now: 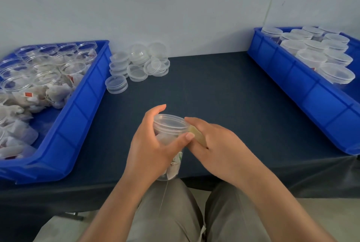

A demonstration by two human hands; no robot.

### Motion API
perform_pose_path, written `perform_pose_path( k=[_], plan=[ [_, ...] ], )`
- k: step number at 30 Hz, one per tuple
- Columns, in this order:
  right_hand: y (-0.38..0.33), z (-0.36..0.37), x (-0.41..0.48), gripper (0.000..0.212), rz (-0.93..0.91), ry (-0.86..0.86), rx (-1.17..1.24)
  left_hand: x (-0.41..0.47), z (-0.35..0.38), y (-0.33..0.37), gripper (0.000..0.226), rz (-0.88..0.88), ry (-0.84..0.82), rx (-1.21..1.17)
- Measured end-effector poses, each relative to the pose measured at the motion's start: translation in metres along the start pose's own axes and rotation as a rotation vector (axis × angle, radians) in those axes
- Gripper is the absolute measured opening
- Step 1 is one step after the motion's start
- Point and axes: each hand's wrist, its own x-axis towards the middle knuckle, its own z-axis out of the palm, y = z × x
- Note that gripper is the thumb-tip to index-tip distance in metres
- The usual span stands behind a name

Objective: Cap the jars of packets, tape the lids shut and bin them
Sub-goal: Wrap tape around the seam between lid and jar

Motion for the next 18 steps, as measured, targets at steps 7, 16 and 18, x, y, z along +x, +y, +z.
perform_pose_path(
  k=[7, 16, 18],
  plan=[
    [0.008, -0.011, -0.002, 0.068, -0.062, -0.051, 0.104, 0.013, -0.01, -0.002, 0.087, -0.023, -0.018, -0.07],
    [0.012, -0.04, -0.003, 0.047, -0.123, -0.043, 0.058, 0.013, -0.033, -0.005, 0.077, -0.158, -0.115, -0.383],
    [0.014, -0.047, -0.002, 0.04, -0.138, -0.053, 0.041, 0.014, -0.038, -0.007, 0.084, -0.221, -0.128, -0.477]
  ],
)
